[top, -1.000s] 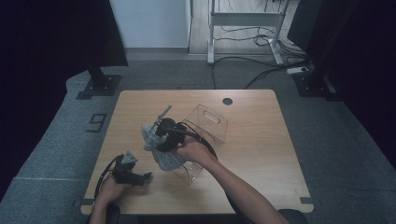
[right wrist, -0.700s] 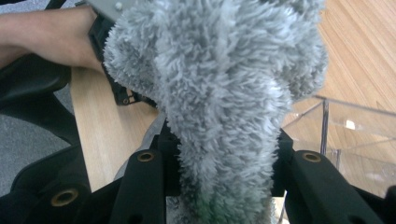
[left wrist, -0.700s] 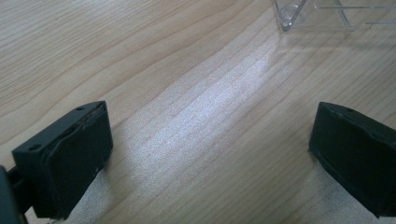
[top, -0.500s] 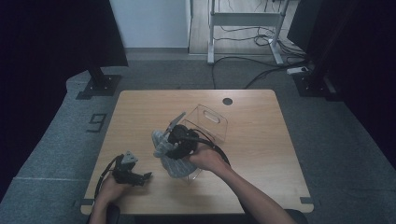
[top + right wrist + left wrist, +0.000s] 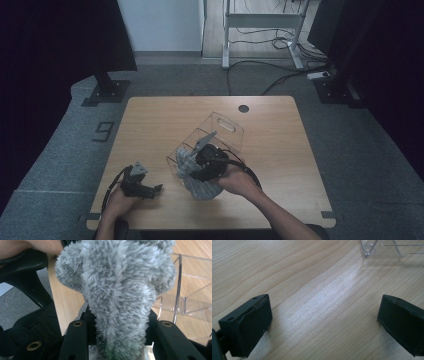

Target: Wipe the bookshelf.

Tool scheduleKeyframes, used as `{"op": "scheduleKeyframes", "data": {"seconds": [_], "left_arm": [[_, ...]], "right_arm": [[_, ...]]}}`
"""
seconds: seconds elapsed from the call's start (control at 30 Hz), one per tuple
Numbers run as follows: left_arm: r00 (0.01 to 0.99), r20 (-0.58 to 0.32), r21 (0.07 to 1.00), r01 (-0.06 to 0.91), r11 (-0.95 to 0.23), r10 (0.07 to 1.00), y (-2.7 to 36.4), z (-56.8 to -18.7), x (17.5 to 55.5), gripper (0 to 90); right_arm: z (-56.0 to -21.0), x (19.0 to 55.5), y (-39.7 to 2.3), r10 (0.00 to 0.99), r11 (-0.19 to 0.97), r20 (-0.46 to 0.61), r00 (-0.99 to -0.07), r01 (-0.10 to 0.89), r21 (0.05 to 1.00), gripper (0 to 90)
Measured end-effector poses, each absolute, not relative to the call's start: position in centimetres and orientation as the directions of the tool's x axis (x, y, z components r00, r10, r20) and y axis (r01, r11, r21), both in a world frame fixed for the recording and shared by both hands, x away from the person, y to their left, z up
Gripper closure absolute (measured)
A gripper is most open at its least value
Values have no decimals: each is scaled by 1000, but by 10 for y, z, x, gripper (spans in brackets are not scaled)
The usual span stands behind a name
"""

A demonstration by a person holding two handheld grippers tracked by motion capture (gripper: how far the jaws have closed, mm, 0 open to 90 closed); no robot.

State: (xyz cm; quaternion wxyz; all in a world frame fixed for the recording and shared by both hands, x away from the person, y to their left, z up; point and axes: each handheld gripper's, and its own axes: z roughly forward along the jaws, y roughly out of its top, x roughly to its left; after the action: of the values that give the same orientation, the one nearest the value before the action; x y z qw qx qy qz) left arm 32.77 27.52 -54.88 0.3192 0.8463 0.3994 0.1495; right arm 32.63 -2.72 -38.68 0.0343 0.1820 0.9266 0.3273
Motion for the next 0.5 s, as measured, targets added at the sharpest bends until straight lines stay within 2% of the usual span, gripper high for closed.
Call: {"op": "scheduleKeyframes", "data": {"seconds": [0.5], "left_arm": [[632,-5,660,584,-472,775,275,-549,328,0]], "right_arm": [[-412,310,-54,372,697,91,-924,343,630,598]]}}
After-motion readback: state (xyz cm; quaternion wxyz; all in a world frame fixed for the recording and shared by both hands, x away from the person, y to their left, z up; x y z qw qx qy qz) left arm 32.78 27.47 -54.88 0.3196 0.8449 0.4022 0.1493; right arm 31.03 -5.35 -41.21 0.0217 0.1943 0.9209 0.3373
